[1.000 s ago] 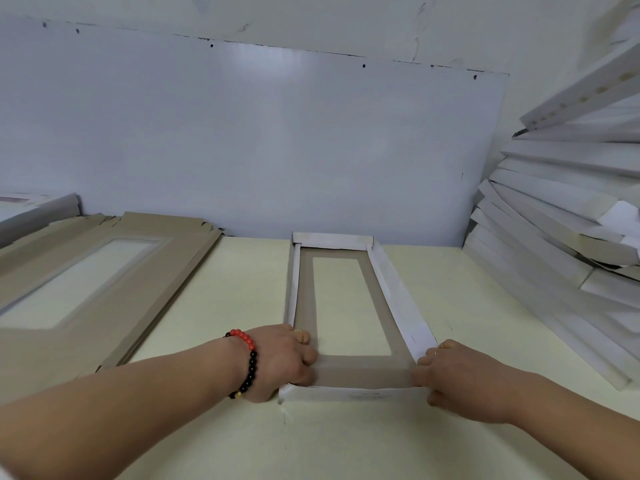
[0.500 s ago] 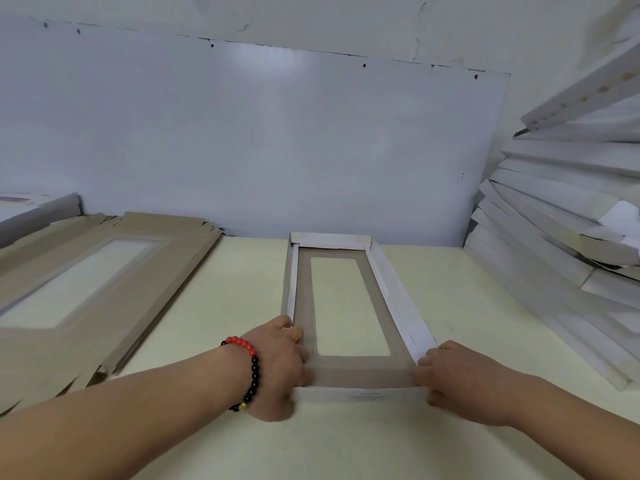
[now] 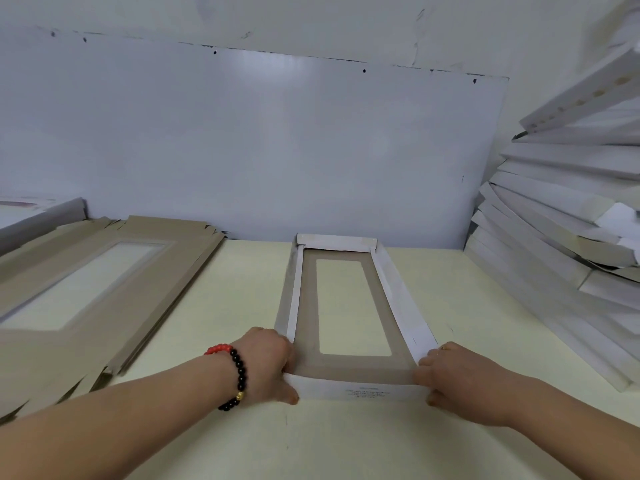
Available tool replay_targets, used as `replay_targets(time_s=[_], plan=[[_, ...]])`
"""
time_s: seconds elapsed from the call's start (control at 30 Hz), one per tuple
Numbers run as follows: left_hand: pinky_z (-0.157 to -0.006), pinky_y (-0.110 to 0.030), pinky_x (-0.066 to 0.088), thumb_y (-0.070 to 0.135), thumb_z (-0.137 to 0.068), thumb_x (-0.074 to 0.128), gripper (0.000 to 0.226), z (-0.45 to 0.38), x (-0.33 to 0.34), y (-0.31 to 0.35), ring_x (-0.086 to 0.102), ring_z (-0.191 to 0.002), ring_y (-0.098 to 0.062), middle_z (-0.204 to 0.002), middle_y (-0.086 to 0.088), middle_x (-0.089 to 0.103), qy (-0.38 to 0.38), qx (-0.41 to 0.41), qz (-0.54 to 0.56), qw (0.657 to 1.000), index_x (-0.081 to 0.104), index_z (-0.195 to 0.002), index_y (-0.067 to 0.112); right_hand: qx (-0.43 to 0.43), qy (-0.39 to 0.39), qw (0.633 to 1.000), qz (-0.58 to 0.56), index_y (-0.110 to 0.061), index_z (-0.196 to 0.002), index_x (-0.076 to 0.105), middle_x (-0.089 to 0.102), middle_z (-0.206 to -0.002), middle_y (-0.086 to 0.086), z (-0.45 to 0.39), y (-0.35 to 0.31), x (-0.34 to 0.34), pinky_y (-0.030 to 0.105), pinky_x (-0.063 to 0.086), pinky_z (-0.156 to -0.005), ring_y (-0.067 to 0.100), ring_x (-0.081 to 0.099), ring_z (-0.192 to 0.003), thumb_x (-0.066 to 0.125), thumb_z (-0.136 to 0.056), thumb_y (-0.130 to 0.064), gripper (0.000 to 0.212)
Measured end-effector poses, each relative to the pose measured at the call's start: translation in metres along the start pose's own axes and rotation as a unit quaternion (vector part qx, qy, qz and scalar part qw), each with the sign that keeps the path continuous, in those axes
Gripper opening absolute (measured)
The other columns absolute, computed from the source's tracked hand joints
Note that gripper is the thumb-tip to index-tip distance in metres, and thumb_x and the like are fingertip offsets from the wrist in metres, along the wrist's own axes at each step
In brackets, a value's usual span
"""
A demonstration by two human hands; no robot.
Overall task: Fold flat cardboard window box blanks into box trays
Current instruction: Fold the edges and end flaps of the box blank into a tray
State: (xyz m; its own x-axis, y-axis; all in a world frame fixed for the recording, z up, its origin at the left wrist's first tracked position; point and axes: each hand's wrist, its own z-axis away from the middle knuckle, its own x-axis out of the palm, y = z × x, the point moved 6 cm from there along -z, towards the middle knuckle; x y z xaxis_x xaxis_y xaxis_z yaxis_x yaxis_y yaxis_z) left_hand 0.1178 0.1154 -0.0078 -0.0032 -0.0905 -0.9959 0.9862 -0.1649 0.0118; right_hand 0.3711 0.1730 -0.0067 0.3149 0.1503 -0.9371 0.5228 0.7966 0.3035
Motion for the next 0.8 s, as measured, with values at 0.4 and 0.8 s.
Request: replay_targets(time_s=[0.4,0.8], plan=[[-0.105,-0.032,0.022,0.038,-0.092,0.048,0.018,0.009,0.001,0.019,0.055,-0.095,-0.022,-0.099,0.0,0.062,0.031,0.057,-0.1,0.993,0.049,-0.102,0.023,0.004,-0.004,1.0,0.004,-0.023,-0.116,0.053,0.057,-0.108,0.0,-0.002,0.001,0.001,0.029,0.033,-0.094,0.022,0.049,-0.104,0.042,-0.095,-0.028,0.024],[-0.096,-0.048,0.027,0.019,-0.092,0.032,0.024,0.002,0.018,0.094,0.047,-0.106,-0.033,-0.113,-0.014,0.049,0.095,0.08,-0.114,0.986,0.044,-0.113,0.013,0.015,0.006,1.0,0.008,-0.018,-0.117,0.054,0.059,-0.113,0.005,-0.013,-0.032,-0.004,0.034,0.034,-0.095,0.026,0.053,-0.106,0.043,-0.097,-0.029,0.025]])
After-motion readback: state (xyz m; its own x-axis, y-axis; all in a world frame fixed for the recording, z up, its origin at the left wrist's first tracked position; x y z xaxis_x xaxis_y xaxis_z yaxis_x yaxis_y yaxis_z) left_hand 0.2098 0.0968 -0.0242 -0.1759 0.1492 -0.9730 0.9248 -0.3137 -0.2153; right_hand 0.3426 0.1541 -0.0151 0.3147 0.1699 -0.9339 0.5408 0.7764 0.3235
